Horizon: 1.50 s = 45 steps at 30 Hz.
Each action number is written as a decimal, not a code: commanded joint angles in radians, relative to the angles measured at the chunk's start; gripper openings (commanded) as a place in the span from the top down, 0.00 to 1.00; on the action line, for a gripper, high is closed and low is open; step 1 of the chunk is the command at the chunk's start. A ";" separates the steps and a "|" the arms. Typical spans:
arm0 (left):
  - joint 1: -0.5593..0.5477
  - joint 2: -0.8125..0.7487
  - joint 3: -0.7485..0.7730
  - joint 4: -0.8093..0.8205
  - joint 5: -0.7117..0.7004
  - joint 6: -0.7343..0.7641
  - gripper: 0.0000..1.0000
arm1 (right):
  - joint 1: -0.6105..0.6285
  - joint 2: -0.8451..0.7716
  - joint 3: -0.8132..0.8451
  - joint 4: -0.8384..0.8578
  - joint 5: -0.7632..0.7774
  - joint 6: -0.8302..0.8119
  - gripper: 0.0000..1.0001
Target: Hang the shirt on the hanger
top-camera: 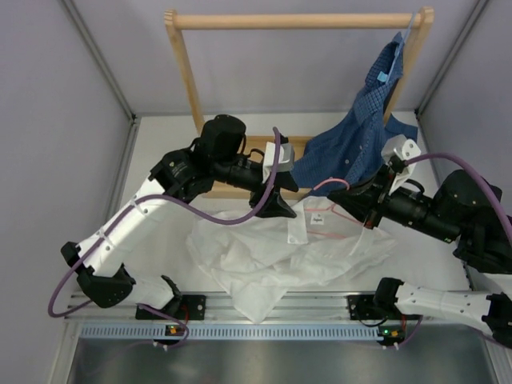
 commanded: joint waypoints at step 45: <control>0.085 -0.070 -0.019 -0.156 0.449 0.196 1.00 | 0.009 -0.267 -0.353 -0.086 -0.428 -0.085 0.64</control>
